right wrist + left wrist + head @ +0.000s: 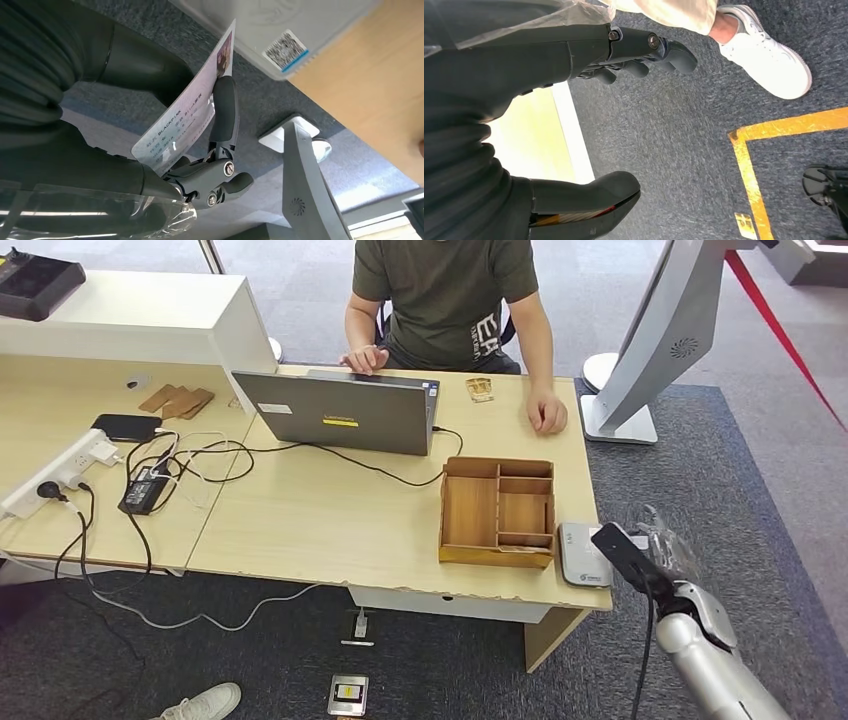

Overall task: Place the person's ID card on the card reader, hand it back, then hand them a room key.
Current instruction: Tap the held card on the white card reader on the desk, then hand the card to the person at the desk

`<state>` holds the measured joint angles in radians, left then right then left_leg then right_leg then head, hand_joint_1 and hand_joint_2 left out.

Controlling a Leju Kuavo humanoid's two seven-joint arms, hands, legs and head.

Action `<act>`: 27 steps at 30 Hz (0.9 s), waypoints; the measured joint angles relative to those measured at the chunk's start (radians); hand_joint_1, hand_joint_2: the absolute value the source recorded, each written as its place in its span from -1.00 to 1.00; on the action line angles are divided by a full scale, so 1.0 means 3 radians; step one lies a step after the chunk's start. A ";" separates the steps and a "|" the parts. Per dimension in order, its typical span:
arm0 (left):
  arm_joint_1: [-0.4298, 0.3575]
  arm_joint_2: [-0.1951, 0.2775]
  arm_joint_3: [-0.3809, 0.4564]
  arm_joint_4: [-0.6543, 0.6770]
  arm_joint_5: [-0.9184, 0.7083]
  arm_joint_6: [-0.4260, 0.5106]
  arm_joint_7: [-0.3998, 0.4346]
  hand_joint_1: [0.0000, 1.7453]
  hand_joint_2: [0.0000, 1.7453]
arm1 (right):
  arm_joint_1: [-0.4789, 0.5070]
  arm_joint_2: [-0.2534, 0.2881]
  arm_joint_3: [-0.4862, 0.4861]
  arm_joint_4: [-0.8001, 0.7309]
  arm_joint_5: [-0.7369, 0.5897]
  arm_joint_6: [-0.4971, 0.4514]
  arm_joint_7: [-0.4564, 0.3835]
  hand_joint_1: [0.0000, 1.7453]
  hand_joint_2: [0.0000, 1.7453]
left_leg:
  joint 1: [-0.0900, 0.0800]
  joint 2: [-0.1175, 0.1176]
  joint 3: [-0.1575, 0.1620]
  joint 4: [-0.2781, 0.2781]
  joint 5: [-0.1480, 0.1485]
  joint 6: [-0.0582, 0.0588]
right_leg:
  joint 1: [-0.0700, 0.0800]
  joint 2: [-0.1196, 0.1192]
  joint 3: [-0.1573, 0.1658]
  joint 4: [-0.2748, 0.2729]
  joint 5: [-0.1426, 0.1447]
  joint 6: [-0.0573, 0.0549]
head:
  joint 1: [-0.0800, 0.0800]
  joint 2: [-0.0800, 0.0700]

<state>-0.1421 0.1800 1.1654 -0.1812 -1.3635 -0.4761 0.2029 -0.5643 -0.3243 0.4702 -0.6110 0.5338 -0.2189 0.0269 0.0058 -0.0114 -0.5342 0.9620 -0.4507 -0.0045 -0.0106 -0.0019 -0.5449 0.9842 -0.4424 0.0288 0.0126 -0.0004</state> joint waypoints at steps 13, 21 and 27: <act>-0.0010 -0.0004 -0.0001 0.0001 -0.0067 0.0000 -0.0010 -1.00 1.00 | 0.0061 0.0040 -0.0071 0.0175 0.0117 0.0188 -0.0011 1.00 1.00 | 0.0000 0.0011 0.0005 0.0000 0.0000 0.0000 | 0.0000 0.0002 0.0005 0.0001 0.0000 -0.0001 | 0.0000 0.0000; -0.0010 -0.0003 -0.0001 0.0001 -0.0083 0.0000 -0.0014 -1.00 1.00 | 0.0004 -0.0003 -0.0133 -0.0032 0.0306 0.0036 0.0092 1.00 1.00 | -0.0001 0.0010 0.0004 0.0000 0.0000 0.0000 | -0.0001 0.0002 0.0004 0.0001 0.0000 0.0000 | 0.0000 0.0000; -0.0010 -0.0003 -0.0001 0.0001 -0.0091 0.0000 -0.0024 -1.00 1.00 | -0.0114 -0.0071 -0.0210 -0.0401 0.0583 -0.0069 0.0268 1.00 1.00 | -0.0002 0.0010 0.0003 0.0000 0.0000 0.0000 | -0.0002 0.0002 0.0004 0.0002 0.0001 0.0000 | 0.0000 0.0000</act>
<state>-0.1450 0.1789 1.1650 -0.1808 -1.3907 -0.4761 0.1955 -0.5984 -0.3455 0.4072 -0.7314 0.7086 -0.2397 0.1074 0.0053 -0.0083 -0.5333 0.9622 -0.4505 -0.0045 -0.0111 -0.0014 -0.5437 0.9849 -0.4421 0.0288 0.0126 -0.0004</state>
